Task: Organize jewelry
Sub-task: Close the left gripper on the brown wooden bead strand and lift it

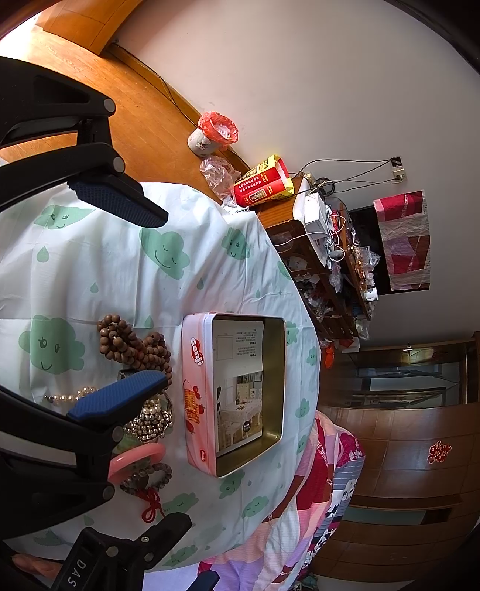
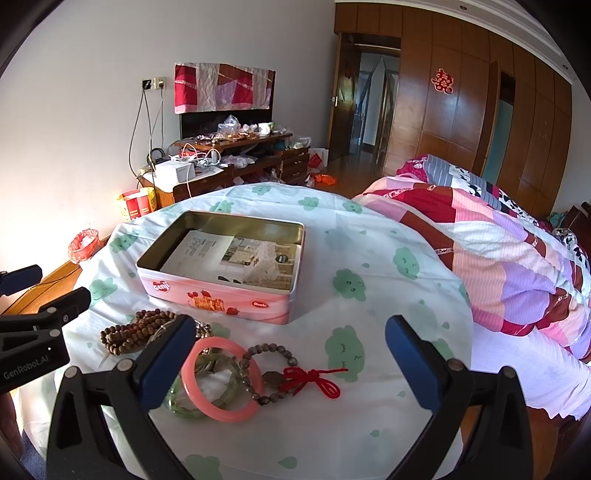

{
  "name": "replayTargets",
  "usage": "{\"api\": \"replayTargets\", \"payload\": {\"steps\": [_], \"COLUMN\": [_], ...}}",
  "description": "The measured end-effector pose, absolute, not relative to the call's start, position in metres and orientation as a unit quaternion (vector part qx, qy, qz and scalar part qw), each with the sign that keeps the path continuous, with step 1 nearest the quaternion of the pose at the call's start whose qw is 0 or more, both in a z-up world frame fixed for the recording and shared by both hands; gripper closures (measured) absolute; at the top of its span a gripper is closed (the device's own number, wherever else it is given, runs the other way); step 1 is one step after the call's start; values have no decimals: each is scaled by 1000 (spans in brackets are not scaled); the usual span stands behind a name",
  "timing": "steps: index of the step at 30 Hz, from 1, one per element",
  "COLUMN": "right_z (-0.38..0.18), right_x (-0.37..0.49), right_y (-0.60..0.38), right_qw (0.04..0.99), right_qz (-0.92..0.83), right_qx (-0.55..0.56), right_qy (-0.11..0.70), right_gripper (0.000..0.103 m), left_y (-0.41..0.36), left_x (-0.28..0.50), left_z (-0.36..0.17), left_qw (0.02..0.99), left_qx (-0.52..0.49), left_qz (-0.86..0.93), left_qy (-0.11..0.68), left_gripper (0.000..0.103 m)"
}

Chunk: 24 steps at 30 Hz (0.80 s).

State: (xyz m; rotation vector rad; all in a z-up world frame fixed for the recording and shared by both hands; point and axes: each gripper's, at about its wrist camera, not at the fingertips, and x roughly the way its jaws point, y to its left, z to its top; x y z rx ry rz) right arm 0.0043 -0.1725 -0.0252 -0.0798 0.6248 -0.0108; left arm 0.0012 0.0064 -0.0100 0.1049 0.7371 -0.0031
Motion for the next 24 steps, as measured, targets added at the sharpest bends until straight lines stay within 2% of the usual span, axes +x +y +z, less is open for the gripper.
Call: {"api": "replayTargets", "payload": {"steps": [24], "right_z": [-78], "right_x": [13], "right_y": [-193], "right_qw": [936], "right_qz": [-17], "right_qx": [-19], "right_qy": [352], "right_gripper": [0], "left_y": [4], "left_x": [22], "left_z": [-72], "left_qw": [911], "left_qx": [51], "left_qz": [-23], "left_qy": [409], "left_gripper": [23]}}
